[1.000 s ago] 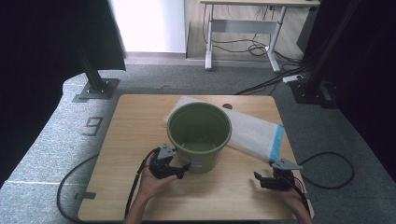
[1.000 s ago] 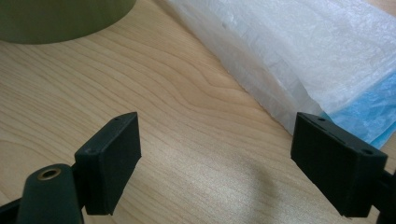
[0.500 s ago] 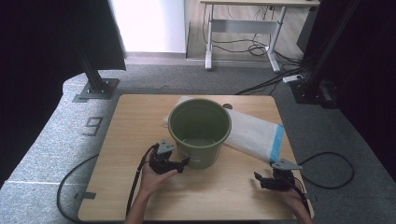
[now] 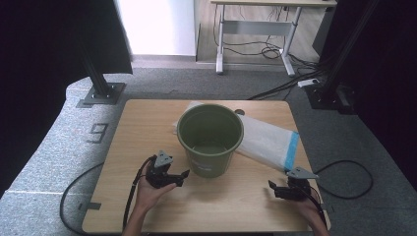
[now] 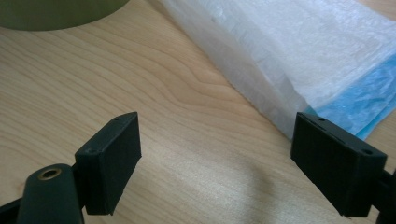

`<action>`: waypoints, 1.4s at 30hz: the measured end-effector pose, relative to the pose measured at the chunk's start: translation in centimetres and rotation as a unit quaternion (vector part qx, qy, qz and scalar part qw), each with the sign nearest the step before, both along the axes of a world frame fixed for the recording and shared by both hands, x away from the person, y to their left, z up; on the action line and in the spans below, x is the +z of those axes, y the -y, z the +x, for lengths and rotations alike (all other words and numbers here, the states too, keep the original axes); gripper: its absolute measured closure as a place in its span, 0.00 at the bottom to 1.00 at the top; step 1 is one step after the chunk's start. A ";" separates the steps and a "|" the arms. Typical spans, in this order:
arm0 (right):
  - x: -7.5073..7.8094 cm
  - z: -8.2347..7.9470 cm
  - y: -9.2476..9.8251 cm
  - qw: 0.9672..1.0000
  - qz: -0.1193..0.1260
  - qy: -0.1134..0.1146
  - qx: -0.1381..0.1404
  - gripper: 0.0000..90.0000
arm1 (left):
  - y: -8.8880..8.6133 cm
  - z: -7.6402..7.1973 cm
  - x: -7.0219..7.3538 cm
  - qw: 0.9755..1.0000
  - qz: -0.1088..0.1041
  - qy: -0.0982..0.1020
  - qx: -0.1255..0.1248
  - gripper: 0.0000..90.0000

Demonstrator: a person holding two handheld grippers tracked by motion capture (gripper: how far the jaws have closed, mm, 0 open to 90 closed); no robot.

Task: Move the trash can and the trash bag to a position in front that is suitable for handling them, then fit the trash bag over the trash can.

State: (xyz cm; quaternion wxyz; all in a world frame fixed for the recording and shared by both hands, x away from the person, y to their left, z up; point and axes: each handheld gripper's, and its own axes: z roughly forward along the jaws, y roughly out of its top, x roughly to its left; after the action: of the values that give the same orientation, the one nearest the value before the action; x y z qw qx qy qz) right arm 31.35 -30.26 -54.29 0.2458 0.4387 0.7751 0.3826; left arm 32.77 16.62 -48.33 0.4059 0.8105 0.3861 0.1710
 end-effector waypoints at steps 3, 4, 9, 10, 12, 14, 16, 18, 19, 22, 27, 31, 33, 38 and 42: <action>0.2 0.2 -0.2 1.000 -0.008 0.008 -0.012 0.16 | -0.6 -0.3 -0.3 1.000 0.003 -0.005 0.004 0.15; 0.4 0.4 -0.3 1.000 -0.008 0.008 -0.014 0.15 | -0.8 -0.3 -0.5 1.000 0.005 -0.008 0.008 0.15; 1.0 1.8 -1.4 1.000 -0.003 0.006 -0.016 0.14 | -1.8 -0.5 -1.1 1.000 0.009 -0.015 0.014 0.15; 1.2 2.2 -1.7 1.000 -0.004 0.007 -0.015 0.14 | -1.9 -0.5 -1.2 1.000 0.010 -0.016 0.015 0.15; 1.6 2.9 -2.2 1.000 -0.005 0.012 -0.013 0.15 | -2.4 -0.6 -1.5 1.000 0.009 -0.019 0.020 0.15; 2.0 4.1 -2.9 1.000 -0.017 0.015 -0.011 0.16 | -3.0 -0.8 -1.7 0.999 0.012 -0.022 0.023 0.15; 2.0 5.3 -3.3 1.000 -0.028 0.007 -0.003 0.18 | -3.4 -0.9 -2.0 0.999 0.010 -0.024 0.027 0.15; 1.8 6.6 -3.7 1.000 -0.027 -0.005 -0.005 0.19 | -3.9 -1.0 -2.3 0.999 0.019 -0.031 0.029 0.15; 1.7 7.2 -3.9 1.000 -0.029 -0.006 -0.006 0.20 | -4.0 -1.0 -2.4 0.999 0.025 -0.032 0.030 0.15; 1.3 8.4 -4.4 0.999 -0.038 -0.007 -0.010 0.20 | -4.7 -1.1 -2.4 0.998 0.029 -0.035 0.035 0.15; 0.7 10.0 -4.6 1.000 -0.017 -0.010 -0.016 0.24 | -5.1 -1.4 -2.6 0.998 0.033 -0.035 0.043 0.15; -0.2 10.5 -4.7 0.999 -0.017 -0.029 -0.027 0.30 | -5.3 -1.5 -2.9 0.997 0.046 -0.039 0.045 0.15; -0.5 10.5 -5.1 0.999 -0.036 -0.029 -0.025 0.35 | -5.4 -1.5 -3.0 0.997 0.041 -0.038 0.045 0.15; -0.8 10.6 -5.1 0.999 -0.017 -0.034 -0.022 0.56 | -5.6 -1.6 -4.1 0.997 0.037 -0.048 0.053 0.15; -0.8 10.6 -4.8 0.999 -0.006 -0.039 -0.017 0.83 | -6.1 -1.7 -4.7 0.996 0.037 -0.055 0.062 0.16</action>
State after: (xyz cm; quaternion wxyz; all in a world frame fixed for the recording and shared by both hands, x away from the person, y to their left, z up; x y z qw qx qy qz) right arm 41.95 -25.48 -55.05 0.2247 0.4651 0.7786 0.3565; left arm 31.09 22.69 -53.02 0.3423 0.8075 0.4508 0.1659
